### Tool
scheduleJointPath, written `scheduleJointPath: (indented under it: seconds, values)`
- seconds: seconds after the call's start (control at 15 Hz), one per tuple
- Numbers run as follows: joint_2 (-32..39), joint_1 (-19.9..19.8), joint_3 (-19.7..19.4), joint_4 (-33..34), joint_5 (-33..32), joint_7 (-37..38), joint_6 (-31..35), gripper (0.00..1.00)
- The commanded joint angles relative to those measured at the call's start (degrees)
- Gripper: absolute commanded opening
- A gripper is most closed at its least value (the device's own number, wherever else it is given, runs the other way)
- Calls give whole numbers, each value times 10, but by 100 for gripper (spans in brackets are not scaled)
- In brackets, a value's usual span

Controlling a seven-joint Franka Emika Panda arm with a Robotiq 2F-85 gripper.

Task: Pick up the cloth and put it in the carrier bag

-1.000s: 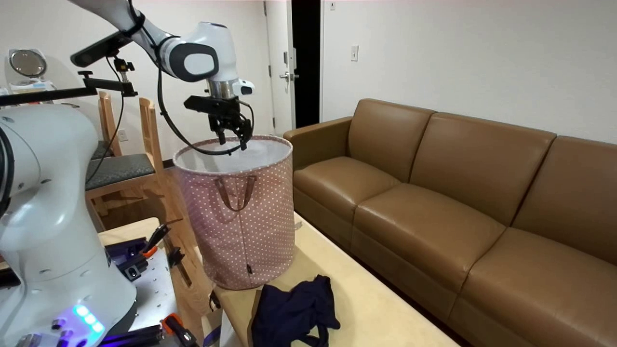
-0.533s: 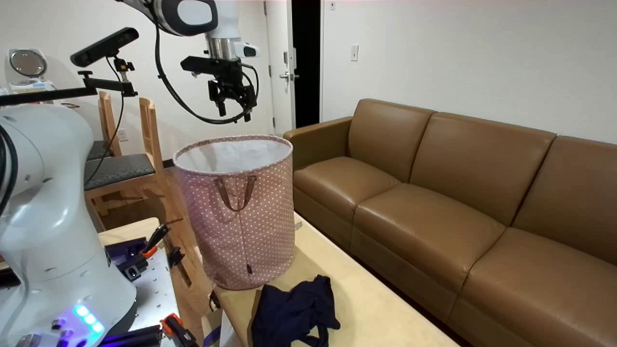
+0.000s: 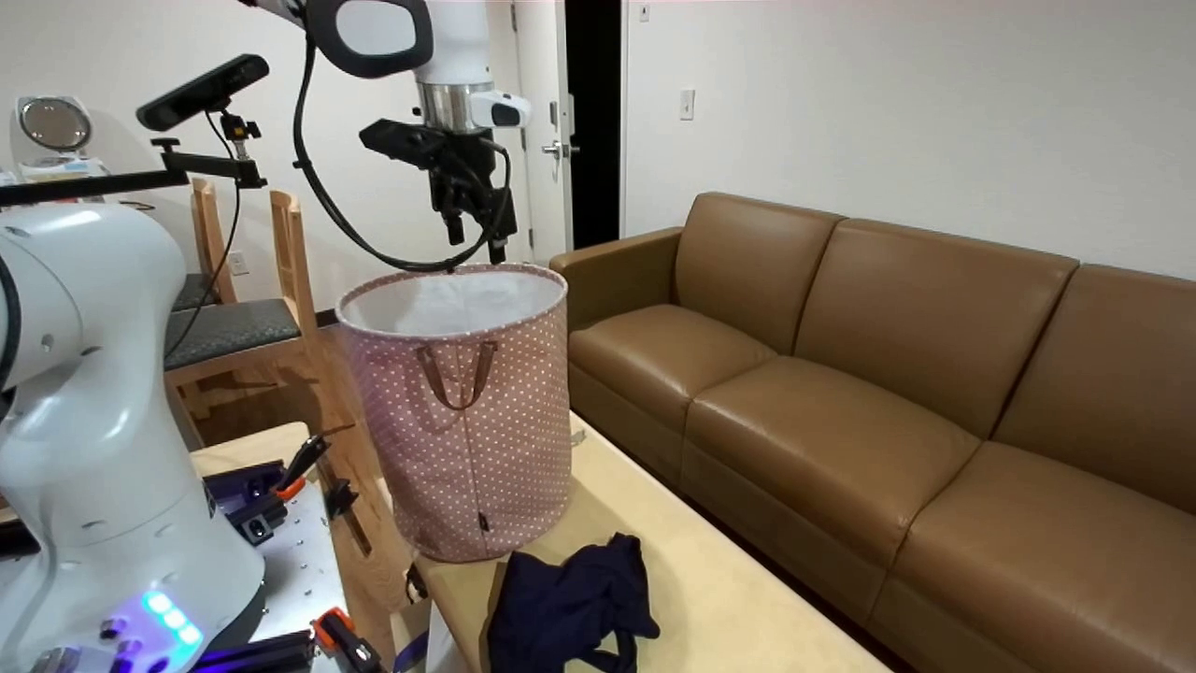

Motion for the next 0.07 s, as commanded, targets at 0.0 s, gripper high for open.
scheduleJointPath:
  seconds: [0.0]
  values:
    - [11, -19, 18, 4, 13, -10, -9, 100]
